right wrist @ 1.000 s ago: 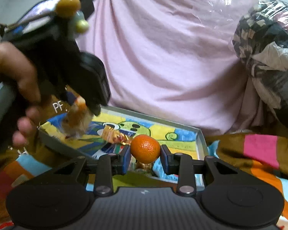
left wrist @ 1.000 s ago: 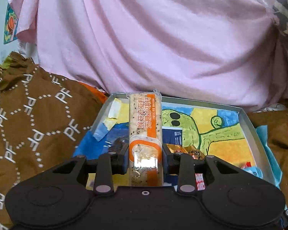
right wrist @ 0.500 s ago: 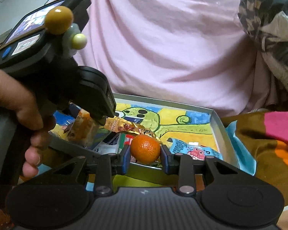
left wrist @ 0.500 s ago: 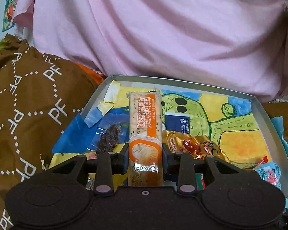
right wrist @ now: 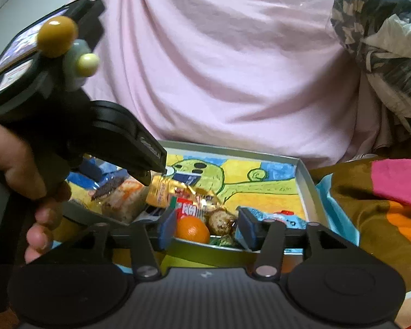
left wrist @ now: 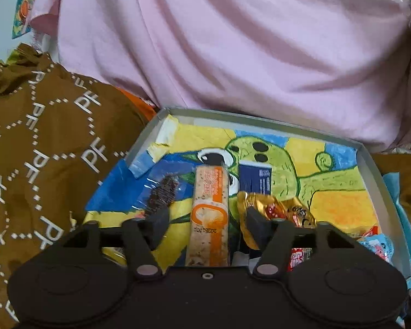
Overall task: Organize snacks
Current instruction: 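Open both tools to release the wafer bar and orange into the tray, then move both tools back toward the red tofu pack and yellow packet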
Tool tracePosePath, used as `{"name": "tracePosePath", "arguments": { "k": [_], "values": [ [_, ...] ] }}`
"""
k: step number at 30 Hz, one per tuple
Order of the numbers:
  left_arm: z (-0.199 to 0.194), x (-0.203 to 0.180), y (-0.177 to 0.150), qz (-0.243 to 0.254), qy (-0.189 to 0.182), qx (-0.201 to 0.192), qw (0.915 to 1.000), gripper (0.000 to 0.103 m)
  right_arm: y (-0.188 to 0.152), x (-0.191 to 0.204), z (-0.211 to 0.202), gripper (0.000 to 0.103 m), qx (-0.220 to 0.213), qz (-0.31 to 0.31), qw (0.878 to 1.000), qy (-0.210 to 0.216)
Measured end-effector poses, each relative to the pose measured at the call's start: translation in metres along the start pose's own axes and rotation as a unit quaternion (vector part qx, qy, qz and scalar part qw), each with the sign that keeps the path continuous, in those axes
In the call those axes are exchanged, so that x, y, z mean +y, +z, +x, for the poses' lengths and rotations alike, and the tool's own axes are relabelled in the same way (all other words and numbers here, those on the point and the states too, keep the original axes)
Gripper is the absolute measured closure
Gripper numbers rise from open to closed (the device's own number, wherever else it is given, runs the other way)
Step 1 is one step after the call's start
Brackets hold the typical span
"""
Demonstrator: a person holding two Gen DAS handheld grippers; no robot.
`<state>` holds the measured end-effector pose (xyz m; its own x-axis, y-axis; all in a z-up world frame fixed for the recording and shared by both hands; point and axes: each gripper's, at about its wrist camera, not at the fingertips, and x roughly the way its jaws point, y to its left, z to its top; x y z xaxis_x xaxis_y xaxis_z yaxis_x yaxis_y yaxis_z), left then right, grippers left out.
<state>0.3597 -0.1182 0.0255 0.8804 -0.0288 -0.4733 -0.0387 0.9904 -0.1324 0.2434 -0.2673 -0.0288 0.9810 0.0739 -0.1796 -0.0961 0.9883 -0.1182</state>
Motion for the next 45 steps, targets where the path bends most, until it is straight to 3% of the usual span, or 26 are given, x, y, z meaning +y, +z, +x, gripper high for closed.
{"name": "tracePosePath", "arguments": {
  "k": [10, 17, 31, 45],
  "values": [
    [-0.055, 0.016, 0.006, -0.012, -0.002, -0.042, 0.9991, 0.001, 0.020, -0.013, -0.041, 0.013, -0.030, 0.030, 0.999, -0.017],
    [-0.102, 0.028, 0.004, -0.012, -0.002, -0.063, 0.9979, 0.001, 0.034, -0.022, -0.080, 0.001, -0.053, 0.048, 0.997, -0.020],
    [-0.188, 0.065, -0.030, -0.027, -0.004, -0.060, 0.9978, 0.001, 0.039, -0.013, -0.155, 0.000, -0.070, 0.049, 0.996, -0.017],
    [-0.232, 0.100, -0.085, -0.015, 0.001, -0.044, 0.9989, 0.001, 0.018, 0.000, -0.208, 0.000, -0.044, 0.063, 0.997, -0.015]
  ]
}}
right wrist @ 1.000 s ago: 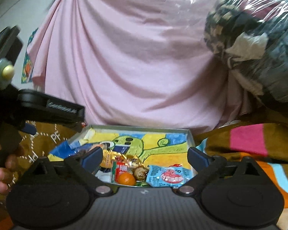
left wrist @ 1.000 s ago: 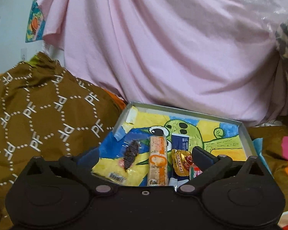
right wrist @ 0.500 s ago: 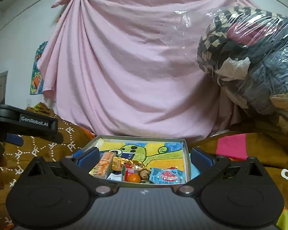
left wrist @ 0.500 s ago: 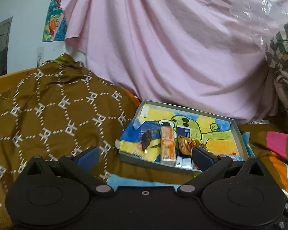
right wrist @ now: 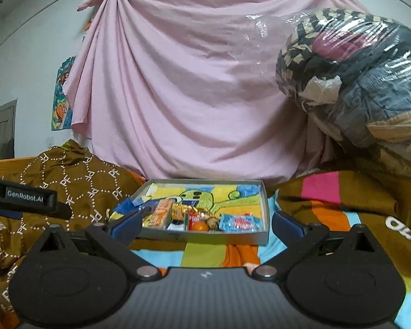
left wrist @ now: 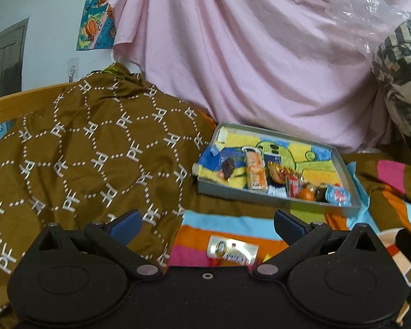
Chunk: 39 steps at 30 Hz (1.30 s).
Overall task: Organize snacks
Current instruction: 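Move both tools back toward the red tofu pack and yellow packet, then lower the left tool over the red tofu pack while the right tool approaches the yellow packet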
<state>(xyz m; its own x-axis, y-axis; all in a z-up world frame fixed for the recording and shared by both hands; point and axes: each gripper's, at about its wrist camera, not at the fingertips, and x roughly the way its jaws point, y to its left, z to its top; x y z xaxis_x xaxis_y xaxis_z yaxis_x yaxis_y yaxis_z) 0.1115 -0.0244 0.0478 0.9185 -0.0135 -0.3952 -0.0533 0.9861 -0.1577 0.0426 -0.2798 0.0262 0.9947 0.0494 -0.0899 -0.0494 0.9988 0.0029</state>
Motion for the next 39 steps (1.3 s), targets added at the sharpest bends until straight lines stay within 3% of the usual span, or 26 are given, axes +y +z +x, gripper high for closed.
{"name": "tracePosePath", "arguments": {
  "k": [16, 24, 39],
  "values": [
    [-0.025, 0.015, -0.048, 0.039, -0.012, 0.028, 0.9988, 0.001, -0.024, 0.009, -0.028, 0.000, 0.088, 0.036, 0.995, 0.011],
    [-0.030, 0.018, -0.071, 0.057, -0.004, 0.045, 0.9973, 0.001, -0.037, 0.029, -0.031, 0.000, 0.126, 0.000, 0.992, 0.030],
    [-0.026, 0.036, -0.075, 0.055, 0.010, 0.057, 0.9968, 0.001, -0.047, 0.041, -0.015, 0.000, 0.194, -0.016, 0.980, 0.048]
  ]
}}
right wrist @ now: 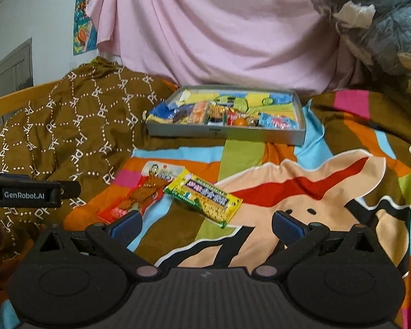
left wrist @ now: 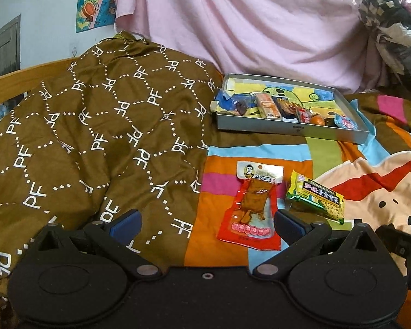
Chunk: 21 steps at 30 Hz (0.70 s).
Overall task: Organize snacks
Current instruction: 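Lower the left tool over the red tofu pack while the right tool approaches the yellow packet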
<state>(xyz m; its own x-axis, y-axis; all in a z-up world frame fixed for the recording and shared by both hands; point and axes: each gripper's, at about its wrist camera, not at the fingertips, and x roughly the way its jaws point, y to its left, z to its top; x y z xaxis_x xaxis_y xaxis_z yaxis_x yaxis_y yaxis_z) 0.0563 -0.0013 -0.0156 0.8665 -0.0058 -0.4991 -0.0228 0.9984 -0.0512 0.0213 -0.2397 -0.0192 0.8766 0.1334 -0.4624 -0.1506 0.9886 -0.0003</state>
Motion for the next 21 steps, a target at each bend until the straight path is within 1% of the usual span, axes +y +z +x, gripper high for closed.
{"name": "tracePosePath", "arguments": {
  "k": [6, 10, 13, 17, 21],
  "values": [
    [0.016, 0.001, 0.004, 0.009, -0.018, 0.021, 0.9996, 0.001, 0.002, -0.003, 0.014, 0.000, 0.038, 0.003, 0.999, 0.020],
    [0.028, -0.001, 0.004, 0.020, -0.031, 0.035, 0.9987, 0.001, 0.006, -0.004, 0.025, 0.000, 0.058, -0.005, 0.998, 0.032],
    [0.036, -0.003, 0.004, 0.029, -0.034, 0.041, 0.9981, 0.001, 0.011, -0.004, 0.033, 0.000, 0.069, -0.017, 0.997, 0.037],
    [0.049, -0.009, 0.006, 0.040, -0.036, 0.048, 0.9974, 0.001, 0.019, -0.009, 0.045, 0.000, 0.075, -0.031, 0.996, 0.046],
    [0.062, -0.015, 0.010, 0.052, -0.030, 0.053, 0.9968, 0.001, 0.026, -0.017, 0.058, 0.000, 0.073, -0.052, 0.995, 0.041]
  ]
}}
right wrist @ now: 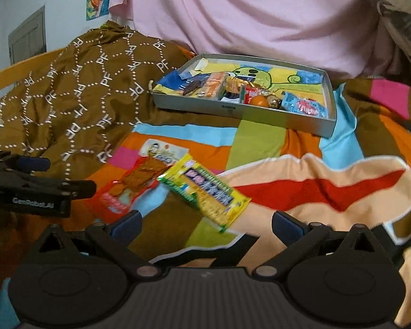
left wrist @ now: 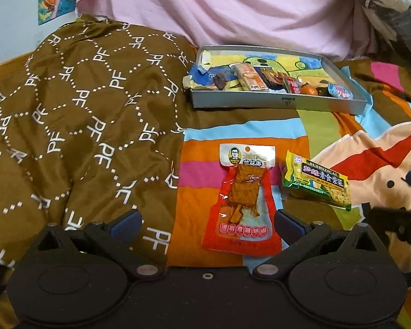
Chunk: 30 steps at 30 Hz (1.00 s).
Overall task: Organize snacks
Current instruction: 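Lower the left tool over the red tofu pack while the right tool approaches the yellow packet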
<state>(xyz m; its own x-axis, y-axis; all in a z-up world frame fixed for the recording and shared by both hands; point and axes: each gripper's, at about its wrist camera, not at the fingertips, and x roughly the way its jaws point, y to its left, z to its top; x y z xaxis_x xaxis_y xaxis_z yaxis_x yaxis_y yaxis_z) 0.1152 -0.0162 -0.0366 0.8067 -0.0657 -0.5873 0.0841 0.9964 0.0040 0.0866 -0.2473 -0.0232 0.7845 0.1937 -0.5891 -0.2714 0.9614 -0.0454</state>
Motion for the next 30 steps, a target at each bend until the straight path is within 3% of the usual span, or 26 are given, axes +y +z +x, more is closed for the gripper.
{"name": "tracePosePath", "arguments": {
  "k": [13, 23, 30],
  "values": [
    [0.039, -0.011, 0.014, 0.040, 0.011, 0.026, 0.9988, 0.001, 0.006, -0.020, 0.035, 0.000, 0.032, -0.017, 0.999, 0.003],
    [0.066, -0.031, 0.027, 0.099, -0.011, 0.044, 0.9941, 0.001, 0.003, -0.005, 0.061, 0.000, 0.022, -0.158, 0.987, -0.031],
    [0.086, -0.043, 0.035, 0.130, -0.032, 0.064, 0.9890, 0.001, 0.004, -0.005, 0.077, 0.000, 0.001, -0.202, 0.979, -0.012]
  ]
}}
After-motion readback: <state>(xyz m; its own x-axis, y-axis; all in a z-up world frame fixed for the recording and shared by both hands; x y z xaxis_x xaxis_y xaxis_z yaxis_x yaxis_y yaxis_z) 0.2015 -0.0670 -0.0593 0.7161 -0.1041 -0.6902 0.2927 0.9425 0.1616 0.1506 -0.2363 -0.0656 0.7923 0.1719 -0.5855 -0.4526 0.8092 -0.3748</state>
